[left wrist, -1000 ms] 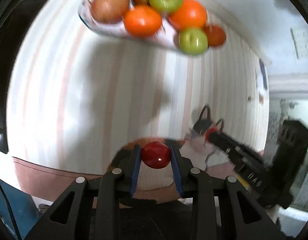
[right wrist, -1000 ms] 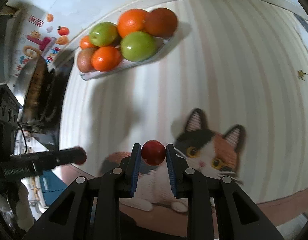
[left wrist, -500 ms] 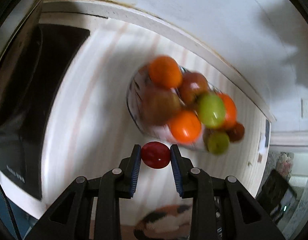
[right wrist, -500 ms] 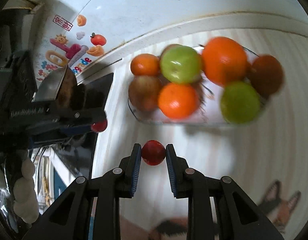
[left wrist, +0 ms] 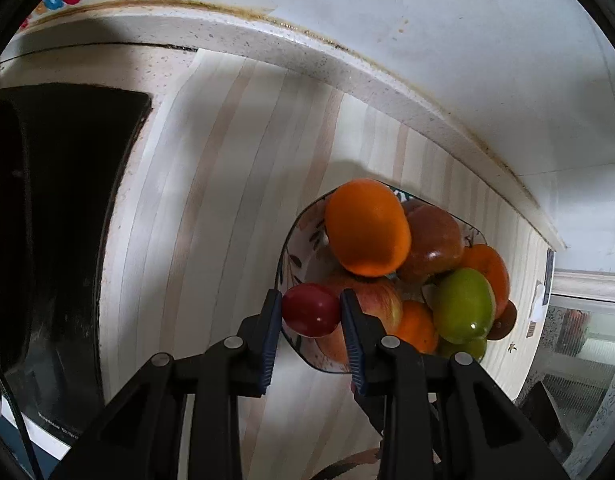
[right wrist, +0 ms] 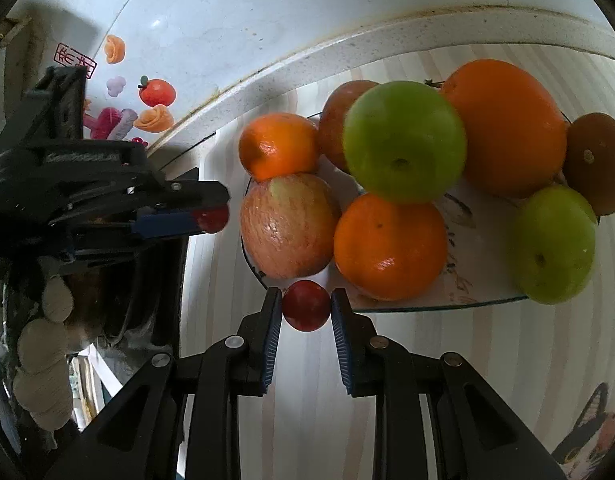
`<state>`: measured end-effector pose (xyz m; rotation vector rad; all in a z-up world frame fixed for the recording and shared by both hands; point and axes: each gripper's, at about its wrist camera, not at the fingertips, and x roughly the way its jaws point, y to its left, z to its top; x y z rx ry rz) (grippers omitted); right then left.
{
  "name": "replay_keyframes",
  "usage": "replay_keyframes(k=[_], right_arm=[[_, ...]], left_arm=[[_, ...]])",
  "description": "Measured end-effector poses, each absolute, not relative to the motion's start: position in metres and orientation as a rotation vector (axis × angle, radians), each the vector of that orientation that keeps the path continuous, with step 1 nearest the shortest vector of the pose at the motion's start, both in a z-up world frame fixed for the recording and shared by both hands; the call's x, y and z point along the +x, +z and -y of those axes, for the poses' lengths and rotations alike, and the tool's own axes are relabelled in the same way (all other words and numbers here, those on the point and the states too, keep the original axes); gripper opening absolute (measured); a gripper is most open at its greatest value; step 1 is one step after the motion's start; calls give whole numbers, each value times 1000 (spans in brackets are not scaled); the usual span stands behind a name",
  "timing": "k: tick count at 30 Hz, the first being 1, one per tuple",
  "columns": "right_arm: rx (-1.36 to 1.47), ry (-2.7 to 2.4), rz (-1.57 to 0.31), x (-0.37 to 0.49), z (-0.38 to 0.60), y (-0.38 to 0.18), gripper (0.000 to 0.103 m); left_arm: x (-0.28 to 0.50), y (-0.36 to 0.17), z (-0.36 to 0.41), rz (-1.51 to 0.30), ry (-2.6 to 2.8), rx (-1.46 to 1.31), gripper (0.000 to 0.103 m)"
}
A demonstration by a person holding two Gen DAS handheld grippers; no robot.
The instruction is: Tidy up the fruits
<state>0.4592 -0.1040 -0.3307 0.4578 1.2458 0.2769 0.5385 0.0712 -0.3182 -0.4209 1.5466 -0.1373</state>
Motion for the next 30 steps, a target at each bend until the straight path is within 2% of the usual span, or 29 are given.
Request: replay_keyframes(k=[8, 9, 10, 11, 13, 14, 15, 16, 21, 30], right_arm=[[462, 254, -1244, 456, 102, -335, 29], [463, 252, -1241, 456, 100, -335, 32], [467, 246, -1239, 456, 101, -334, 42], [478, 252, -1238, 456, 102, -334, 46], [491, 252, -1242, 454, 102, -332, 58], [488, 245, -1244, 453, 102, -330, 64], [485, 235, -1244, 451, 104, -327, 76], [497, 237, -1236, 448, 107, -323, 82], [436, 153, -1231, 432, 132, -295, 94], [190, -24, -1180, 401, 178, -240, 99]], left_arm=[[543, -327, -68, -1578, -142, -411, 30], [543, -326, -68, -1576, -140, -414, 32], [542, -325, -68, -1574, -141, -412, 36], [543, -324, -68, -1572, -141, -409, 40], [540, -319, -67, -1562, -140, -393, 60], [540, -318, -67, -1558, -138, -381, 66], [538, -314, -66, -1548, -134, -364, 77], [535, -309, -66, -1533, -133, -350, 81], [510, -287, -59, -1471, -104, -242, 85], [432, -244, -37, -1322, 28, -88, 85]])
